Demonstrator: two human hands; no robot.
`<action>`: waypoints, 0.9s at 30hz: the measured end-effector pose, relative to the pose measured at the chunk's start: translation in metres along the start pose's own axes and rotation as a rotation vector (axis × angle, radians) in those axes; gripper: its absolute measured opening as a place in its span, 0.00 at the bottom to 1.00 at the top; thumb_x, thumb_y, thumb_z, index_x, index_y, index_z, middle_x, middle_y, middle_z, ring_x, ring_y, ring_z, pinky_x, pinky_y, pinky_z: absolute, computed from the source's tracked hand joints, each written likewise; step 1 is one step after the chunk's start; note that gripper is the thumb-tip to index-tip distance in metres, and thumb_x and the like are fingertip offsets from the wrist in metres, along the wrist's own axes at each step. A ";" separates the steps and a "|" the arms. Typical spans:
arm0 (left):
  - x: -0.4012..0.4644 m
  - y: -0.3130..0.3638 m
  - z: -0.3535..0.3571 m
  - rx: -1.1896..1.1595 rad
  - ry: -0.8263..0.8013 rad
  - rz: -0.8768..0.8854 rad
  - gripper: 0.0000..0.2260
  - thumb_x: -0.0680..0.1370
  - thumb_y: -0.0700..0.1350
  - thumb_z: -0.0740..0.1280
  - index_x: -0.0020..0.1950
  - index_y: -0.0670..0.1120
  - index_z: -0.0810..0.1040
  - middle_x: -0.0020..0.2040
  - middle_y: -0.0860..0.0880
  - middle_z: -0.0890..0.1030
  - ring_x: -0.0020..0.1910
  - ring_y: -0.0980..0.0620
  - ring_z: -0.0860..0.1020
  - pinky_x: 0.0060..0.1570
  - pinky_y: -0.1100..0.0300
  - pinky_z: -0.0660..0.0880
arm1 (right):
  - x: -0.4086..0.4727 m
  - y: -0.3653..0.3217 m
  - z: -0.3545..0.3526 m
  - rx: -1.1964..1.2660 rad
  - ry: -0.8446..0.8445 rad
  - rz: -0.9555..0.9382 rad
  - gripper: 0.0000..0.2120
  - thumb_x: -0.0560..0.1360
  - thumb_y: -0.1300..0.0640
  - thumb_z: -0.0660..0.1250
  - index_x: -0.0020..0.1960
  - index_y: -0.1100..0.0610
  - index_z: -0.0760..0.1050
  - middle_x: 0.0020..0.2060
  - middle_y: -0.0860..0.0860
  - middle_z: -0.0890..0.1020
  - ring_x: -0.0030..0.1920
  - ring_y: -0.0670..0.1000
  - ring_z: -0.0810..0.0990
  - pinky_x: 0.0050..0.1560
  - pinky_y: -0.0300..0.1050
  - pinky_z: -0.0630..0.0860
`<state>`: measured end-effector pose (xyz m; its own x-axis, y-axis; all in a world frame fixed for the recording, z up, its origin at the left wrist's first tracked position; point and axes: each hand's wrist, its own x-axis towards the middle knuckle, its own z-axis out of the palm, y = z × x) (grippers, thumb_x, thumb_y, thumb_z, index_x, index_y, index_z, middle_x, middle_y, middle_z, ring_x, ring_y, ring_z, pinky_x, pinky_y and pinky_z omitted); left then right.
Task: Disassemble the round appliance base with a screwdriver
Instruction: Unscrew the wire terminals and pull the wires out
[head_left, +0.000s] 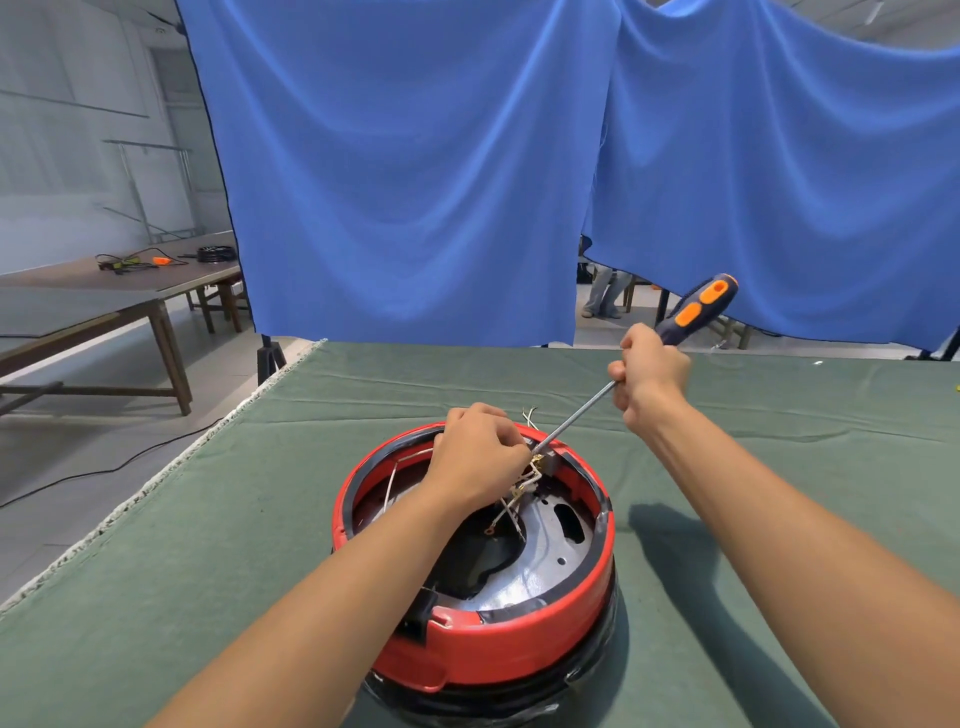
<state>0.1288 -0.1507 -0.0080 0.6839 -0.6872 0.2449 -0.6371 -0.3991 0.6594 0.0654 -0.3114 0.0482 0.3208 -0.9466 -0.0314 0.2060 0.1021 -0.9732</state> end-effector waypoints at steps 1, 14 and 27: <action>0.000 0.000 0.000 -0.012 0.003 0.001 0.08 0.73 0.40 0.64 0.37 0.50 0.81 0.59 0.52 0.75 0.63 0.50 0.64 0.65 0.52 0.62 | -0.002 -0.001 0.001 0.004 -0.019 -0.020 0.07 0.70 0.60 0.60 0.36 0.54 0.63 0.13 0.44 0.65 0.20 0.47 0.62 0.21 0.32 0.54; -0.003 0.000 0.003 0.032 -0.008 0.017 0.07 0.71 0.47 0.67 0.33 0.54 0.79 0.62 0.53 0.73 0.65 0.53 0.62 0.64 0.51 0.61 | -0.052 -0.022 -0.008 0.001 -0.187 -0.508 0.16 0.71 0.63 0.60 0.29 0.56 0.58 0.18 0.45 0.59 0.20 0.49 0.62 0.22 0.34 0.56; -0.003 0.002 0.001 0.041 -0.008 0.023 0.06 0.71 0.46 0.67 0.35 0.53 0.79 0.64 0.52 0.73 0.66 0.52 0.61 0.64 0.51 0.61 | -0.062 -0.029 -0.003 -0.134 -0.219 -0.613 0.14 0.72 0.65 0.59 0.30 0.69 0.61 0.28 0.57 0.60 0.26 0.52 0.59 0.22 0.36 0.54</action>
<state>0.1251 -0.1498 -0.0082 0.6659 -0.7016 0.2536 -0.6668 -0.4074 0.6240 0.0367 -0.2570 0.0772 0.3653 -0.7356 0.5704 0.2985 -0.4878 -0.8203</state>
